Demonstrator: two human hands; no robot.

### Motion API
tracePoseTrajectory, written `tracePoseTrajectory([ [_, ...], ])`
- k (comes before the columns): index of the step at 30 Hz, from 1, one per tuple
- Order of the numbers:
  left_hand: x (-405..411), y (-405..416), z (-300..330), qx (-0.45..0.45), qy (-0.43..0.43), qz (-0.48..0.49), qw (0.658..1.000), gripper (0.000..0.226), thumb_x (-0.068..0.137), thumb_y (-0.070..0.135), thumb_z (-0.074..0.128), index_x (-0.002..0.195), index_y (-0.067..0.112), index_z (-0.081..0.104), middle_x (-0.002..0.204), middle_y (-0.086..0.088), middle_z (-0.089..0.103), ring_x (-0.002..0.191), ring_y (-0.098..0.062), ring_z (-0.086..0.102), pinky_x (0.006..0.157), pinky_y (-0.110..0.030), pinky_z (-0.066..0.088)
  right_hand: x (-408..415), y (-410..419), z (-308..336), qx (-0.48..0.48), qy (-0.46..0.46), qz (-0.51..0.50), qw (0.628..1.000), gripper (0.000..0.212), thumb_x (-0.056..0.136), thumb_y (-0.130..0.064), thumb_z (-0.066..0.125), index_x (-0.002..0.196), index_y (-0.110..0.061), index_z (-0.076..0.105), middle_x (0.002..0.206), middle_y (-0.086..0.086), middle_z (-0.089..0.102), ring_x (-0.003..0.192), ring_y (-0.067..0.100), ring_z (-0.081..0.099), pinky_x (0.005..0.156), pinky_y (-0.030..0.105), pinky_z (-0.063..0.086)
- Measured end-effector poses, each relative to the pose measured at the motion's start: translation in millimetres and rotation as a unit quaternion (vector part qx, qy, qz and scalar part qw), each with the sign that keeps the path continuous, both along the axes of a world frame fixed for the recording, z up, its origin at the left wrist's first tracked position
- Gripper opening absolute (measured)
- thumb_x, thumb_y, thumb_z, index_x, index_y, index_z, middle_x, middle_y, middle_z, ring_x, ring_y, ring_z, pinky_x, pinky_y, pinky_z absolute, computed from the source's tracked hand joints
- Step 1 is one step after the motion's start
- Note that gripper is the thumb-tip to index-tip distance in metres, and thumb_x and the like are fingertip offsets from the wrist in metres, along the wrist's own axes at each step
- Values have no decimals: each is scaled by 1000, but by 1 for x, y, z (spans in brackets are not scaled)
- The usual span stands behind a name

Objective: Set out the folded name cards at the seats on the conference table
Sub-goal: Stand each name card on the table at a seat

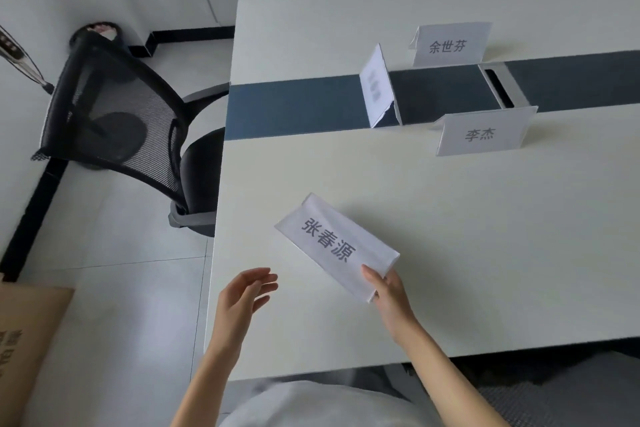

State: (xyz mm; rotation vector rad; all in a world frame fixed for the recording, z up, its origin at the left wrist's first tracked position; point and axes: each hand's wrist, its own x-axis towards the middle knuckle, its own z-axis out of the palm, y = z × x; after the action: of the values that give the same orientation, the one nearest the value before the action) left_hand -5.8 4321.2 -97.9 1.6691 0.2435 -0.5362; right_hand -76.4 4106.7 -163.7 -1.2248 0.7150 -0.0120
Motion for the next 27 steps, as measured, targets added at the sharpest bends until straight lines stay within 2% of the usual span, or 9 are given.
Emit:
tracePoseTrajectory([
  [4,7,17,-4,-13,-5,-89,996,28,90,2,38,97,14,62,96,-9,69,85,-17,67,86,-36,49,-30,34,6,53,0,-100,994,46,66,-28,67,109,-16,60,97,-1,73,87,13,69,69,27,54],
  [7,14,37,-8,-18,-13,-184,983,29,91,3,37,98,16,62,94,-8,69,80,-11,68,83,-34,50,-61,75,9,42,13,-197,979,52,58,-33,74,106,-14,63,100,5,73,97,24,67,85,42,53],
  [9,19,52,-11,-12,-21,-272,962,29,91,2,37,98,17,61,94,-7,69,78,-7,67,82,-32,49,-84,112,15,13,14,-271,962,50,60,-31,73,107,-17,63,106,7,71,101,25,66,90,46,51],
  [13,13,75,-15,4,-40,-425,904,27,92,2,38,101,13,61,93,-6,69,75,-4,67,80,-33,48,-140,190,31,-37,22,-414,909,44,69,-17,70,111,-21,59,105,-3,71,95,10,67,70,21,55],
  [16,-5,79,-21,15,-44,-514,856,28,91,1,39,98,16,62,86,1,72,75,-6,67,76,-26,51,-185,244,37,-75,70,-491,865,40,74,-9,72,109,-18,56,102,-5,68,85,0,67,63,15,54],
  [18,-28,77,-26,22,-47,-576,815,31,91,2,39,94,22,63,78,6,74,76,-9,68,71,-20,52,-216,278,37,-98,110,-536,831,39,71,-19,76,104,-22,55,100,-4,67,83,0,67,63,19,56],
  [21,-72,68,-27,17,-55,-659,750,32,92,3,40,93,26,63,81,13,74,79,-9,67,71,-18,51,-258,326,29,-87,167,-606,773,62,53,-47,74,105,-19,57,102,3,69,93,19,66,77,41,57],
  [22,-90,63,-26,11,-55,-683,728,32,92,4,39,93,26,63,82,15,74,79,-8,67,71,-17,51,-272,341,26,-75,175,-633,750,63,51,-48,73,105,-19,58,102,3,69,95,21,65,79,44,56],
  [27,-200,21,-27,-35,-50,-757,650,31,92,5,40,93,26,62,80,14,74,80,-8,68,72,-18,51,-345,395,11,-54,215,-731,645,39,61,-24,79,94,-24,59,97,2,69,94,23,64,79,42,52],
])
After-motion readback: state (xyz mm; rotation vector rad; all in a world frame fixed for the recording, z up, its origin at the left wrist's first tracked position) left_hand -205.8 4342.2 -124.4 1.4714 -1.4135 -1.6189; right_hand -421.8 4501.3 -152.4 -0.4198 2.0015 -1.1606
